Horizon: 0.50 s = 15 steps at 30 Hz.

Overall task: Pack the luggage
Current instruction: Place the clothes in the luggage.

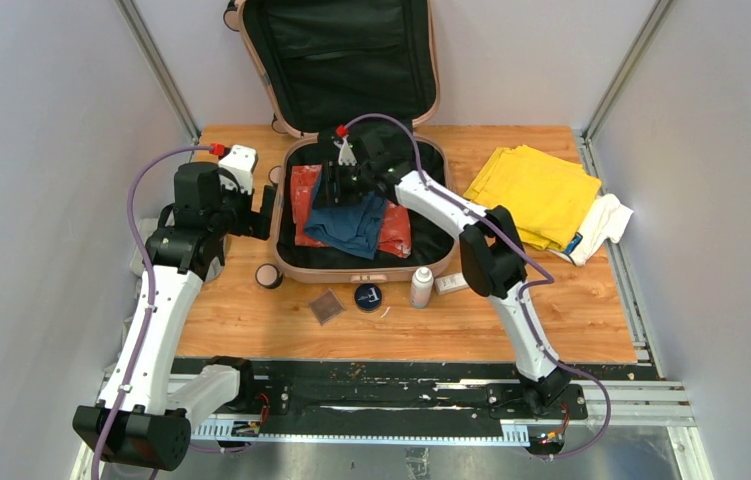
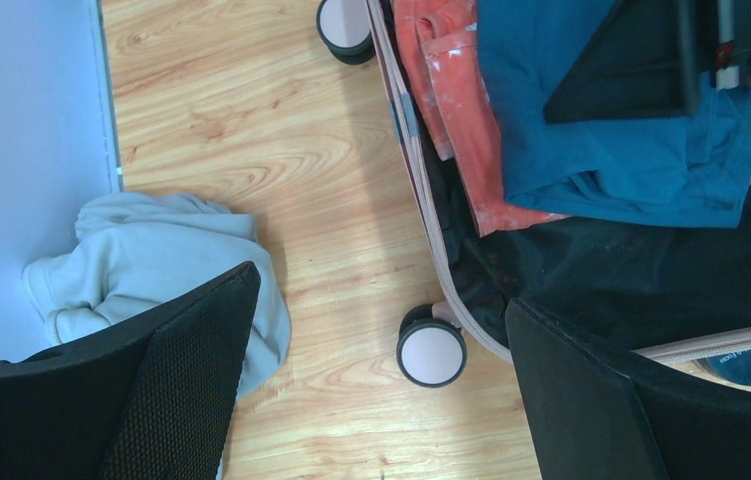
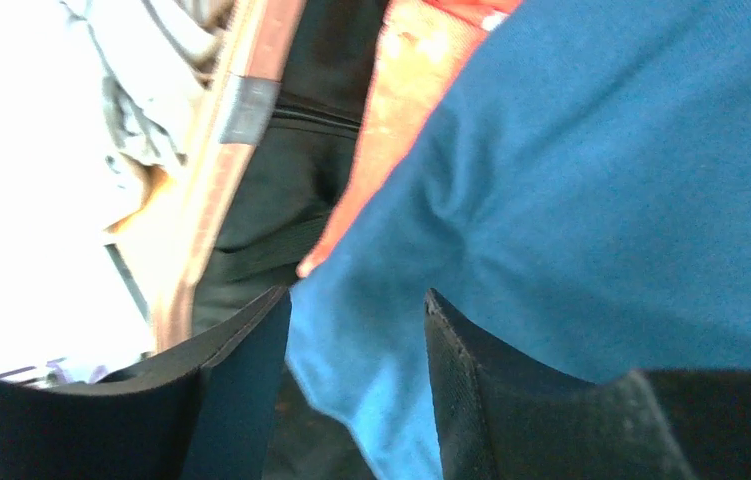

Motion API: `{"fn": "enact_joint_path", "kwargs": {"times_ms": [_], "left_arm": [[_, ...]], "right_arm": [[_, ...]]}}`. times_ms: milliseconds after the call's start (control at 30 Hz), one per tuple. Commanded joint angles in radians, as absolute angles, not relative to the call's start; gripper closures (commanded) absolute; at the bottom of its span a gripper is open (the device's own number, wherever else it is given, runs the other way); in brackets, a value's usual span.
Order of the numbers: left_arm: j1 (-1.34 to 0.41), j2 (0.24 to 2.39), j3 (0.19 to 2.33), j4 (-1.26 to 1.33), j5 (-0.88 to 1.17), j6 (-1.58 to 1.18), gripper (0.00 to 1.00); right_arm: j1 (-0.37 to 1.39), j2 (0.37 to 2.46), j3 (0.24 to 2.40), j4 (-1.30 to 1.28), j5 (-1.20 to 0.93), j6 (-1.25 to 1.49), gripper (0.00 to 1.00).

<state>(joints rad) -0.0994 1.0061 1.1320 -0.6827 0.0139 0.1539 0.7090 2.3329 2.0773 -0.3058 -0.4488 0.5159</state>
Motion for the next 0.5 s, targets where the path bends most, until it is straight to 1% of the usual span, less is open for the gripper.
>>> {"fn": "enact_joint_path", "kwargs": {"times_ms": [0,67,133,267,367,467], "left_arm": [[-0.095,1.011,1.142,-0.669,0.015,0.164,0.0],[-0.094,1.008,1.146,-0.669,0.016,0.164,0.0],[-0.094,1.004,1.146,-0.669,0.015,0.165,0.0],[-0.095,0.998,1.146,-0.67,0.002,0.176,0.0],[-0.095,0.997,1.142,-0.67,0.002,0.182,0.0],[-0.095,0.999,1.137,-0.67,0.002,0.181,0.0]], "right_arm": [[0.703,2.264,2.025,-0.231,-0.611,0.632,0.49],[0.704,2.27,1.975,-0.185,-0.627,0.668,0.56],[0.703,2.289,1.94,-0.154,-0.636,0.701,0.65],[0.697,2.346,1.903,-0.14,-0.644,0.727,0.77],[0.684,2.385,1.878,-0.149,-0.647,0.728,0.81],[0.678,2.401,1.867,-0.184,-0.63,0.703,0.82]]}}
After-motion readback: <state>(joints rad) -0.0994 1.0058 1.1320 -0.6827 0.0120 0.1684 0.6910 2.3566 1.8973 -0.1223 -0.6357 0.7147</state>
